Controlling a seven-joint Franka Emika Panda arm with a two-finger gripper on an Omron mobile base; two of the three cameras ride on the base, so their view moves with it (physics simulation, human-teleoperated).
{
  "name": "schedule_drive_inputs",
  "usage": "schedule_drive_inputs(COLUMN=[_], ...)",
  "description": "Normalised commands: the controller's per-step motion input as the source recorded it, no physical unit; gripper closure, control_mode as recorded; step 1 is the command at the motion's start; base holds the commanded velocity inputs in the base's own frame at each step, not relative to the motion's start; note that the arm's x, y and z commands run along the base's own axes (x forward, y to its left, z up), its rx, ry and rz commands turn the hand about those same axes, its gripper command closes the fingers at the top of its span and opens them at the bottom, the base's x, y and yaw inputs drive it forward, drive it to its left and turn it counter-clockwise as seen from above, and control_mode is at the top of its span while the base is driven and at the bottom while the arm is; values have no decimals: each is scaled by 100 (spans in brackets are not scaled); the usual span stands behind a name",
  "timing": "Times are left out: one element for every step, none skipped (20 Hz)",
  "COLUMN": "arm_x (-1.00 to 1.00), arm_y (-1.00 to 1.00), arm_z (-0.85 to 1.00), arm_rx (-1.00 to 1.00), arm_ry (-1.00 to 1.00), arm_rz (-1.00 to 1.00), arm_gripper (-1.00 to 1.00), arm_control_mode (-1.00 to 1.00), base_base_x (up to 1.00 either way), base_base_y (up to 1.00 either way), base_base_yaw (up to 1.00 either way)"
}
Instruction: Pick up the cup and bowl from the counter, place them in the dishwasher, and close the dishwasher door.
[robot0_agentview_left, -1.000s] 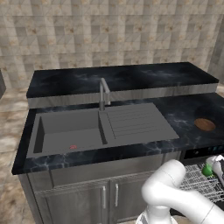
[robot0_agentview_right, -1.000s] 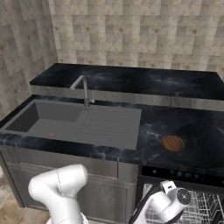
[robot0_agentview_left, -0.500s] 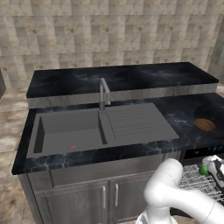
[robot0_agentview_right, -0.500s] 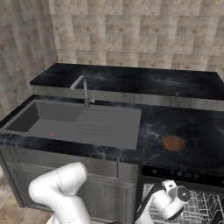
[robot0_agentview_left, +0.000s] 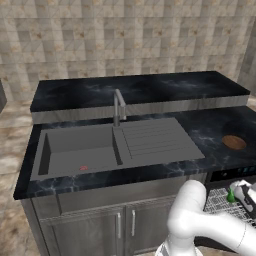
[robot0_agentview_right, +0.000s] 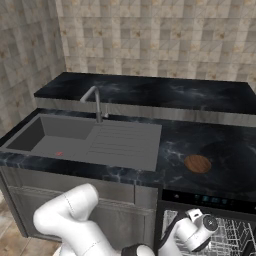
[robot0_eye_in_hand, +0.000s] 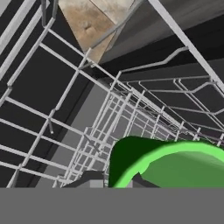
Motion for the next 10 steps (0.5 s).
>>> schedule_drive_inputs(arm_x=[11,6,6,2,0,1,4,4,5,6], arm_y=[-18,-15,-15,-14,-12,-12,-13,-12,-13,-14], arm_z=[-42,-35,-29,-28,-26,-30,-33,-34,-34,-34], arm_rx=[0,0,0,0,0,0,0,0,0,0], arm_ry=[0,0,0,0,0,0,0,0,0,0], arm_rz=[1,2,3,4,4,4,4,4,4,4], arm_gripper=[100,100,100,100,100,100,100,100,100,100], arm_control_mode=[-100,-100,-100,-100,-100,-100,-100,-100,-100,-100], base_base_x=[0,0,0,0,0,0,0,0,0,0], base_base_y=[0,0,0,0,0,0,0,0,0,0], base_base_yaw=[0,0,0,0,0,0,0,0,0,0])
